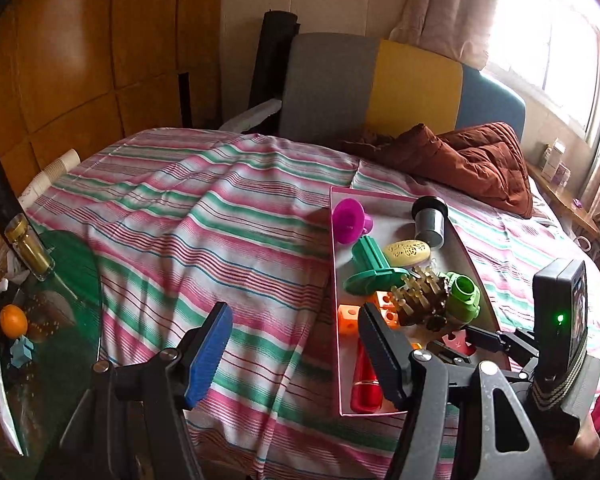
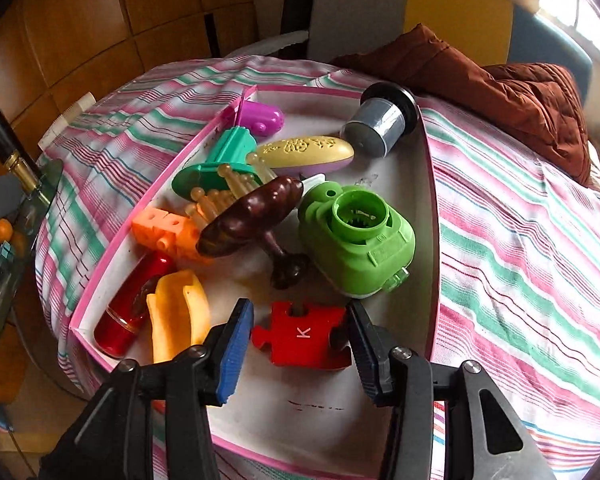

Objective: Organize rigid objects

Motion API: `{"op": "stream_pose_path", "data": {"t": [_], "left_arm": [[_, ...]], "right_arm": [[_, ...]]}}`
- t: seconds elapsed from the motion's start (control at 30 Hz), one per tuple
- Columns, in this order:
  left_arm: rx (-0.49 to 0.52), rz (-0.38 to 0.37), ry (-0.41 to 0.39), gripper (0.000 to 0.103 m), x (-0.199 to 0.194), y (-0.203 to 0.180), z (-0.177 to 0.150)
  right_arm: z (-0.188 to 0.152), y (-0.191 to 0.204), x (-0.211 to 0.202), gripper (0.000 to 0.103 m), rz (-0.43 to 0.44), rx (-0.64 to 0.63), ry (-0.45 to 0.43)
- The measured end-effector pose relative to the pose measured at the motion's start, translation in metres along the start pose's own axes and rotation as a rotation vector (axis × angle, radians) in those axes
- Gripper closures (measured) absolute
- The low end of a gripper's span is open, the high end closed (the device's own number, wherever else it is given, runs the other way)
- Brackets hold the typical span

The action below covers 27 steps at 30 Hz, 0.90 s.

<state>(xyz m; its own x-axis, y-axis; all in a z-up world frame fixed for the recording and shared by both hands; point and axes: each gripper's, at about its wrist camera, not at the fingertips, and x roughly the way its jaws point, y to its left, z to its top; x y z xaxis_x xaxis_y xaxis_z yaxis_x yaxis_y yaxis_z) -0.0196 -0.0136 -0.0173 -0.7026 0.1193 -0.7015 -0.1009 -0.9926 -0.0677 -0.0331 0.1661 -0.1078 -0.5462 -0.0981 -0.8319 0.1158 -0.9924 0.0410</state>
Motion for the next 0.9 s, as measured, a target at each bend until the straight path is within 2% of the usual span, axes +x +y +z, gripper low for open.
{"op": "stream_pose_path", "data": {"t": [0.43,0.67,0.9], "left_arm": [[-0.013,0.013,-0.008,0.037,-0.005,-0.003,-0.001],[-0.02,0.026,-0.022,0.036,-0.012,-0.009,-0.003],[-0.031,0.088,-0.063,0.036,-0.025,-0.011,-0.005]], "right_arm": [[-0.005,-0.003,-0.037,0.033,-0.024,0.058,-0.093],[-0.01,-0.01,-0.062,0.029,-0.105,0.126,-0.158],[-0.012,-0.01,-0.078,0.027,-0.142,0.157,-0.198]]}}
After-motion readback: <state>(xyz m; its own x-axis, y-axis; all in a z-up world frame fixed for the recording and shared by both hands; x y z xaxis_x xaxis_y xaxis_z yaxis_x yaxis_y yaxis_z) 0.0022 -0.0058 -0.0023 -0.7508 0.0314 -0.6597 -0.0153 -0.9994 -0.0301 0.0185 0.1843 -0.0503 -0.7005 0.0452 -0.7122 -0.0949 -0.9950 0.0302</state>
